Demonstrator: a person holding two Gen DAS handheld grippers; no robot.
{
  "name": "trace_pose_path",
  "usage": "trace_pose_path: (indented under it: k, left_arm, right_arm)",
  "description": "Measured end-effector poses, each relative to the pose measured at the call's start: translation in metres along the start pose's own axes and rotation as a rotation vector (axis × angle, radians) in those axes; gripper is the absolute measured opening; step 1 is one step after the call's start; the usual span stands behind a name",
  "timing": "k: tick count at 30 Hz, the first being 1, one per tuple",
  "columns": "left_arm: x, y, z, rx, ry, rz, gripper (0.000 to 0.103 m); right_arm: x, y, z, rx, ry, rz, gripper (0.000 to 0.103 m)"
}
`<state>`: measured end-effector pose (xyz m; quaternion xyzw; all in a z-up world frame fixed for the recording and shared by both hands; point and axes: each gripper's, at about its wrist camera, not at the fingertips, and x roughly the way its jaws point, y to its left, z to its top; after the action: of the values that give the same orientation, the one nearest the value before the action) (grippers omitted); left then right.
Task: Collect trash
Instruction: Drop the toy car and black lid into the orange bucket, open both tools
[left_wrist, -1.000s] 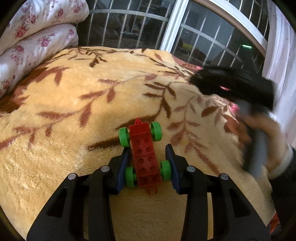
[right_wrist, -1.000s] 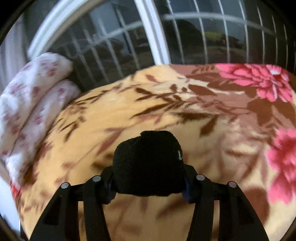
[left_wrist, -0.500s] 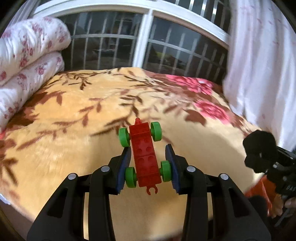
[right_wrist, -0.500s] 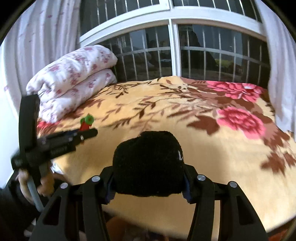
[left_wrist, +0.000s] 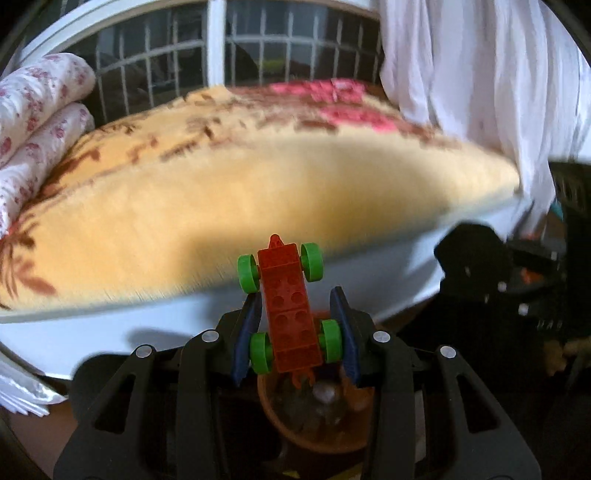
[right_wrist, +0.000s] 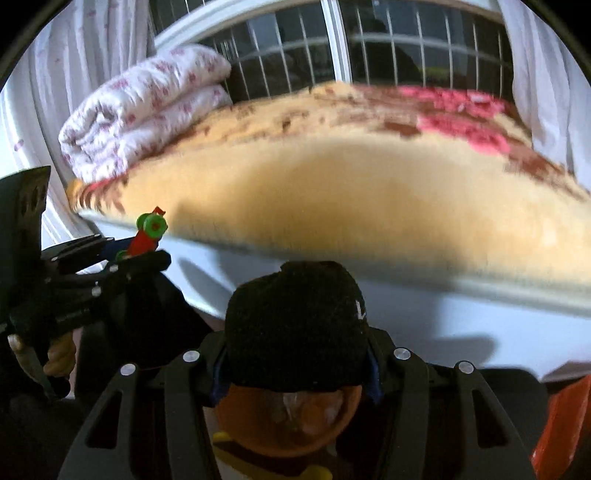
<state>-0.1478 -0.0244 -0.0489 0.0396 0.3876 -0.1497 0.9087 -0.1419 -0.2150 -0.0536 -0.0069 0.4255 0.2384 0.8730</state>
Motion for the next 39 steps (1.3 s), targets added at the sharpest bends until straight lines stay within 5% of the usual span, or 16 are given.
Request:
trace_pose_path:
  k: [7, 16, 32, 35, 39]
  left_arm:
    - [0.059, -0.004, -0.036, 0.022, 0.236, -0.027, 0.038]
    - [0.118, 0.008, -0.069, 0.007, 0.442, -0.023, 0.038]
    - [0.148, 0.009, -0.074, 0.013, 0.538, -0.002, 0.039]
    - [0.154, 0.004, -0.07, 0.023, 0.548, 0.024, 0.081]
    - [0.153, -0.001, -0.068, 0.049, 0.54, 0.039, 0.083]
  right_arm:
    - [0.052, -0.005, -0.032, 0.03, 0.192, 0.032, 0.055]
    - [0.089, -0.011, -0.048, 0.064, 0.289, 0.041, 0.055]
    - [0.128, 0.003, -0.064, 0.001, 0.409, 0.015, 0.06]
    - [0.133, 0.002, -0.06, -0.002, 0.402, -0.005, 0.081]
    - [0.127, -0.005, -0.059, 0.028, 0.381, -0.021, 0.081]
